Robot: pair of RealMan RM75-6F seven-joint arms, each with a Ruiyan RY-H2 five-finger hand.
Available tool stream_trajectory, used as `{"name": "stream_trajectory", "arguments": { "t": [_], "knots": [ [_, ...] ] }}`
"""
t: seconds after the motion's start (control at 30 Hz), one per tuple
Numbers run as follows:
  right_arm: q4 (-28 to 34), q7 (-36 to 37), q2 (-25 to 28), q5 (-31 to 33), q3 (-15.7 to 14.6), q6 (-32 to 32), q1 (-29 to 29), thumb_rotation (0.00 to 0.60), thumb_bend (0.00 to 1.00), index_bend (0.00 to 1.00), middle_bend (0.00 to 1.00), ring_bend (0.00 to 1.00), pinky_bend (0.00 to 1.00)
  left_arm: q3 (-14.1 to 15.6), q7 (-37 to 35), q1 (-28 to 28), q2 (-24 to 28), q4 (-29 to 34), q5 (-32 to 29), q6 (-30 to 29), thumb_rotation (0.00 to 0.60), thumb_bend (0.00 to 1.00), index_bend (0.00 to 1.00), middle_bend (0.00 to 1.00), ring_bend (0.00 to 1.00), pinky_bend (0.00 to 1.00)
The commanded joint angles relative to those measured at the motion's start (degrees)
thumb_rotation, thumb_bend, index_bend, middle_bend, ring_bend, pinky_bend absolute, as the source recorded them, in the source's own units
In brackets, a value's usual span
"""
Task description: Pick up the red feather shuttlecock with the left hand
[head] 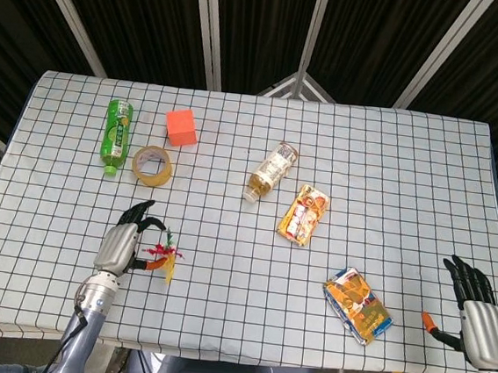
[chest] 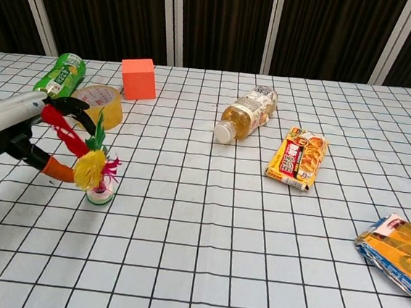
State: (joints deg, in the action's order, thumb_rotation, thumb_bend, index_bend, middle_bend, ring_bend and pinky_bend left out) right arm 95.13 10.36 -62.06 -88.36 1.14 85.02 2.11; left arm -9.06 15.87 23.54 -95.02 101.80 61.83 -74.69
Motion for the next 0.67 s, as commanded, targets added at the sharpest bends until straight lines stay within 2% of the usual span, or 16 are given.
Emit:
{"name": "stream_trajectory", "arguments": {
  "t": [0.03,0.27,0.47,0.6,0.67],
  "knots": [
    [0.0,0.0,0.0,-0.1,0.0,0.0,0.0,0.600,0.34,0.00,0.00,0.00,0.00,1.4,-2.1,-1.5,2.5,2.2,2.3,-1.0,0.600,0.15,0.12,0.00,0.00,0.00],
    [-0.2,-0.5,-0.1,-0.4,-0.1,0.0,0.1,0.600,0.34,0.00,0.00,0.00,0.00,3.7,-6.0,-5.1,11.0,7.3,10.1,-5.5,0.600,0.15,0.07,0.00,0.00,0.00],
    [-0.4,-1.2,-0.2,-0.5,-0.2,-0.1,0.1,0.600,0.34,0.00,0.00,0.00,0.00,8.2,-5.9,-9.4,21.8,9.6,17.8,-10.4,0.600,0.15,0.07,0.00,0.00,0.00],
    [-0.7,-2.0,-0.2,-0.7,-0.2,-0.2,0.2,0.600,0.34,0.00,0.00,0.00,0.00,11.5,-4.5,-12.4,26.9,7.0,23.1,-14.5,0.600,0.15,0.04,0.00,0.00,0.00],
    [-0.8,-2.4,-0.4,-0.8,-0.3,-0.2,0.2,0.600,0.34,0.00,0.00,0.00,0.00,13.8,-4.3,-15.0,28.9,2.8,26.7,-18.1,0.600,0.15,0.02,0.00,0.00,0.00]
  ]
}}
